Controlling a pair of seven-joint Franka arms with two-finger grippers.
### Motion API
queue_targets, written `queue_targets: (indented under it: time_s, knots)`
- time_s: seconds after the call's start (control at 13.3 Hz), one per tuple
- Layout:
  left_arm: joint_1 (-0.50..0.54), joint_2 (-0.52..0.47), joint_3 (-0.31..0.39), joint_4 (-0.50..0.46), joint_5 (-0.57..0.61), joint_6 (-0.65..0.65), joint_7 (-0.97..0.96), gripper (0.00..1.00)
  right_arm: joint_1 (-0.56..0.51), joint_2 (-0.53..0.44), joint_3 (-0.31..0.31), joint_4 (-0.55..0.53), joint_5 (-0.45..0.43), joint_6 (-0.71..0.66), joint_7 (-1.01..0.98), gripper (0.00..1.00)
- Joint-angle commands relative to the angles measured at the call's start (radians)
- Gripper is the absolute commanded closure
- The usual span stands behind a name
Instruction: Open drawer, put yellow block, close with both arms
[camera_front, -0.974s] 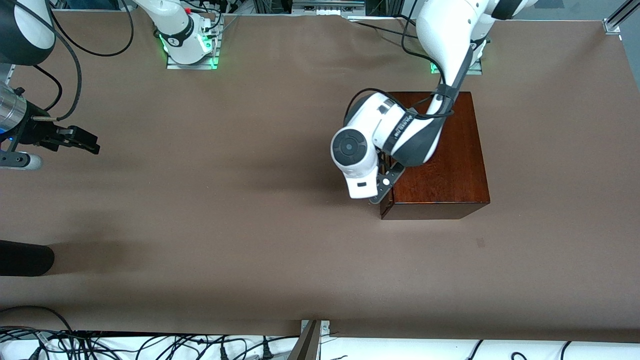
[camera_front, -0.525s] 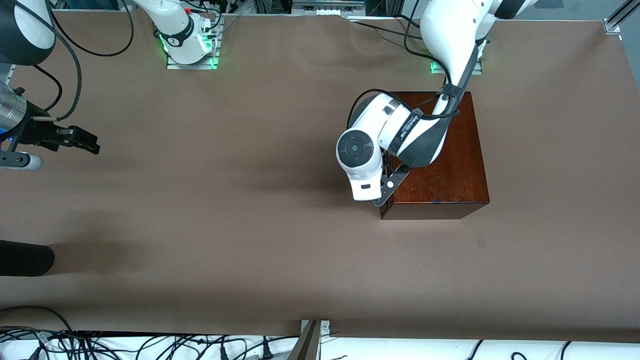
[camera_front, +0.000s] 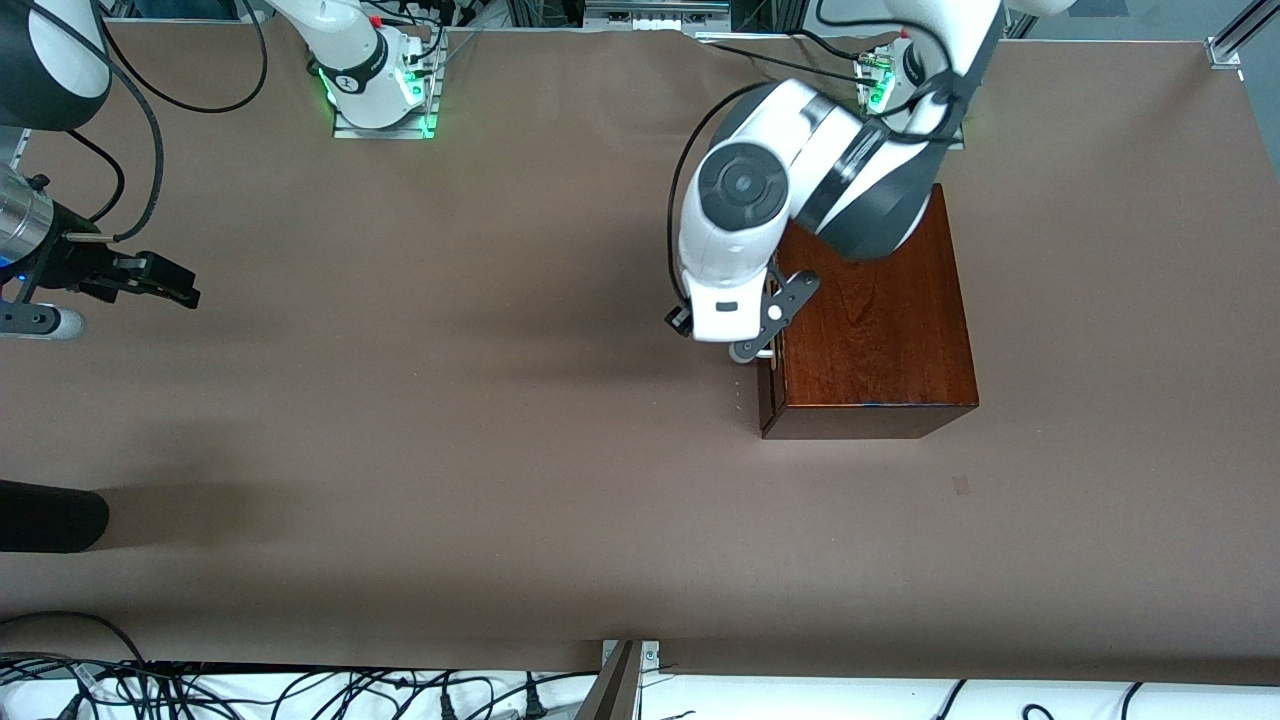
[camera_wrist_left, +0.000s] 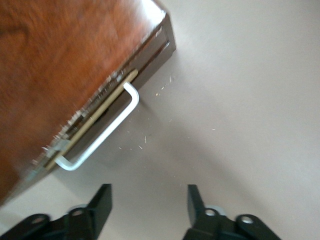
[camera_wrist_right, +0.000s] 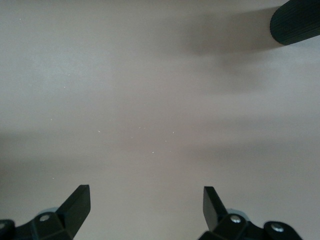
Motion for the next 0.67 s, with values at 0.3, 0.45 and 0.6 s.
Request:
queue_targets:
  time_s: [0.3,0.45,0.6]
  knots:
    - [0.189,-0.154,-0.001,-0.037,-0.033,-0.157,0.463,0.00,0.002,-0.004,0.000,0.005,0.012,0.000,-0.007,0.00]
    - [0.258,-0.191,0.001,-0.038,-0.034,-0.215,0.669,0.00,0.002,-0.004,0.002,0.005,0.012,0.002,-0.003,0.00]
    - [0.333,-0.238,0.001,-0.070,-0.034,-0.246,0.801,0.00,0.002,-0.002,0.002,0.005,0.012,0.005,-0.004,0.00]
